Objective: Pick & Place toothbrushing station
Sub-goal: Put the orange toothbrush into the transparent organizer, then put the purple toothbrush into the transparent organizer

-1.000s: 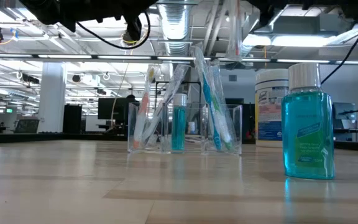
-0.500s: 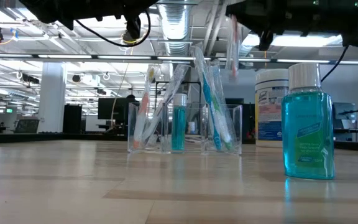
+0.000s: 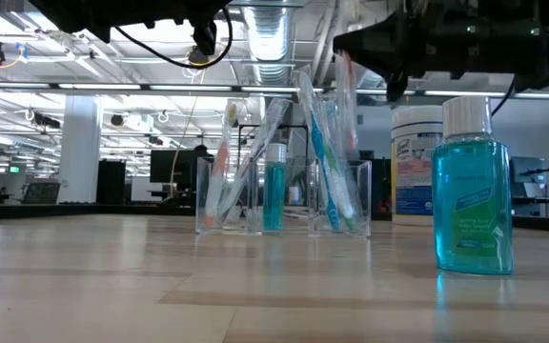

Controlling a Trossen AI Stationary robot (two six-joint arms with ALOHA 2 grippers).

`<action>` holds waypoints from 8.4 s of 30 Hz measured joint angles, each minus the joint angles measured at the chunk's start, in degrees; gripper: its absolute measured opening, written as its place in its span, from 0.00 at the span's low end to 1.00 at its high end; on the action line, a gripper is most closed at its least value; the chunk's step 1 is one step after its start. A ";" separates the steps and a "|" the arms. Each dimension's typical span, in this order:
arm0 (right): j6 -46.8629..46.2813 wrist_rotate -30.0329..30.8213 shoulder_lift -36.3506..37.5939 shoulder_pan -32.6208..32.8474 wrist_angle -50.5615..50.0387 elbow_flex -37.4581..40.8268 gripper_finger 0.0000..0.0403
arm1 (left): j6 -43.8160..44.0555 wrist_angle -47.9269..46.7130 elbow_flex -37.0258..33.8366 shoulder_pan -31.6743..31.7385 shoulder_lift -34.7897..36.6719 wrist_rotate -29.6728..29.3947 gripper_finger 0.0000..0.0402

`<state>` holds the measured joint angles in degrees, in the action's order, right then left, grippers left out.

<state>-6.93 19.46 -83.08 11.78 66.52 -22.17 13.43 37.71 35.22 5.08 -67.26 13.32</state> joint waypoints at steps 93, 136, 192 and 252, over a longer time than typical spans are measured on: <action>-1.50 -7.30 -25.60 -2.64 19.78 0.02 0.45 | 0.11 -2.40 -0.02 0.02 0.04 -0.04 0.00; -8.48 -5.41 -2.53 -10.66 -0.21 10.22 0.42 | -1.14 -2.82 -0.02 0.04 0.04 -2.57 0.00; -2.96 -28.82 1.84 -33.87 -57.32 -17.04 0.34 | -1.16 -2.84 -1.62 0.04 0.04 -7.64 0.00; -2.15 -41.48 -26.25 -33.54 -57.07 -31.05 0.37 | -1.16 -2.94 -1.62 0.02 0.04 -7.69 0.00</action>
<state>-9.08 -22.02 -109.33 -21.76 9.45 -53.22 12.28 34.77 33.61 5.10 -67.22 5.63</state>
